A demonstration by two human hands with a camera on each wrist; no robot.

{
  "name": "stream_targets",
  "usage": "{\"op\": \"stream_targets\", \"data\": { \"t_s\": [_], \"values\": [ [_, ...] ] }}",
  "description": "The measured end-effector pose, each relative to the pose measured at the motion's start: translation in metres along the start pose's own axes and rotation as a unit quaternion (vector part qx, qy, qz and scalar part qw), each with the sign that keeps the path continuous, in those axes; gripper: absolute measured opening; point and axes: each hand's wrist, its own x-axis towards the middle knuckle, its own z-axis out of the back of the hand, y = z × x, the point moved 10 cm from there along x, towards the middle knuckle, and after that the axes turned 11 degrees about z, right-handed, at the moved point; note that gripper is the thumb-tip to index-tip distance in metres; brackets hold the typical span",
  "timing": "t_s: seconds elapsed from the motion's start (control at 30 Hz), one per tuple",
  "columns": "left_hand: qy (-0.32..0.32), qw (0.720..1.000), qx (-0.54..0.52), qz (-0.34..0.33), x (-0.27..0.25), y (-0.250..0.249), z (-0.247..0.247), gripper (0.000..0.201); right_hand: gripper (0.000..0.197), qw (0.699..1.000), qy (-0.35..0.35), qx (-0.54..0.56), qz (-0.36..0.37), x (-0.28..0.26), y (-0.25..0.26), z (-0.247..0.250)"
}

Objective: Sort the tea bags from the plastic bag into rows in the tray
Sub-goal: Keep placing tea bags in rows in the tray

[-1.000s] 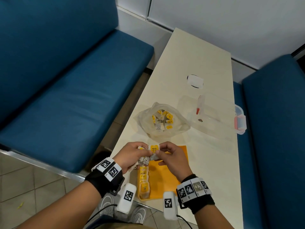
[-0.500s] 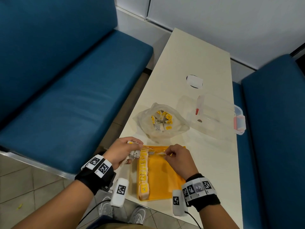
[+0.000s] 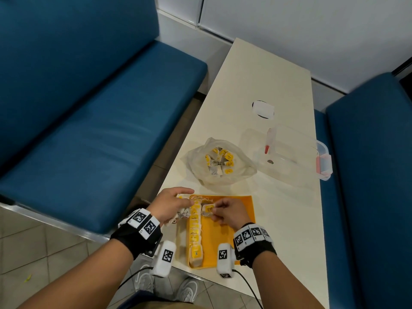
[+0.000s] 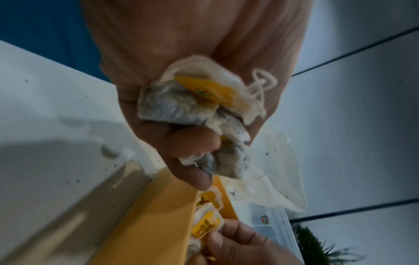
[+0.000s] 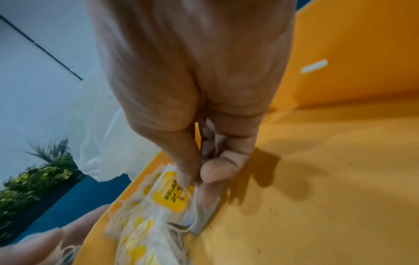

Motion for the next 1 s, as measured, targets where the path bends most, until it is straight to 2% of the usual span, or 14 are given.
{"op": "stream_targets", "data": {
  "t_s": [0.23, 0.4, 0.83, 0.9, 1.0],
  "values": [
    [-0.018, 0.999, 0.046, -0.017, 0.006, 0.001, 0.002, 0.032, 0.008, 0.993, -0.096, 0.07, -0.019, 0.002, -0.007, -0.001],
    [-0.019, 0.998, 0.05, -0.02, 0.01, 0.005, 0.002, 0.032, 0.009, 0.987, -0.135, 0.088, -0.026, 0.003, -0.011, -0.003],
    [-0.024, 0.999, 0.04, 0.003, 0.011, 0.011, 0.008, 0.034, 0.009, 0.968, -0.137, 0.202, -0.063, -0.005, -0.006, -0.009],
    [-0.008, 1.0, 0.021, -0.006, 0.003, 0.005, 0.005, 0.03, 0.007, 0.974, -0.141, 0.168, -0.053, -0.011, 0.0, 0.0],
    [0.043, 0.998, -0.039, 0.0, -0.012, -0.004, -0.005, 0.026, 0.004, 0.985, -0.152, 0.081, 0.008, -0.022, 0.022, 0.018]
  ]
}}
